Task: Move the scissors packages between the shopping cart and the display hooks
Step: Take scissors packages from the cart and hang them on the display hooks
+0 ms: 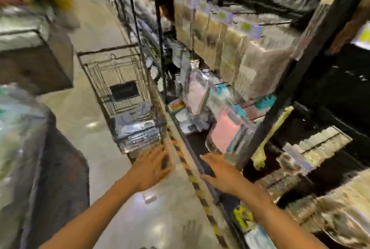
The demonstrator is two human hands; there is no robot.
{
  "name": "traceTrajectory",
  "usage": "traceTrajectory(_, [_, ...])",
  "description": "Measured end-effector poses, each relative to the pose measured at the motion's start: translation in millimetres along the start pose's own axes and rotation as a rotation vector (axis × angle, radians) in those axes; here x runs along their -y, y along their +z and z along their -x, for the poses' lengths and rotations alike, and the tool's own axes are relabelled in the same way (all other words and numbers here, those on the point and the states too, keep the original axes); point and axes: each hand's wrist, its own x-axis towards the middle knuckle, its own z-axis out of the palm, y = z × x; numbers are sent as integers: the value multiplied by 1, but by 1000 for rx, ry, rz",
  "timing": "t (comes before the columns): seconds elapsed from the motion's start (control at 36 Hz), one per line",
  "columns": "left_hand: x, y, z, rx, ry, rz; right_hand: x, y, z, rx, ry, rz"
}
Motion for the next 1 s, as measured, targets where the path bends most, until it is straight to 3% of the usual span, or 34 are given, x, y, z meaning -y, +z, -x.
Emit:
traceTrajectory(0.17, [107,30,18,-40,-154,65,43,15,-74,124,-8,13])
traceTrajectory(0.39, [189,42,28,-45,-230,153,87,29,-158,153,-70,183])
traceTrajectory(0.67, [226,37,-16,-67,-341,157,81,29,-255,251,-96,203])
traceTrajectory(1.0, [248,3,-125,-23,-539,150,53,-16,-414,224,-246,84])
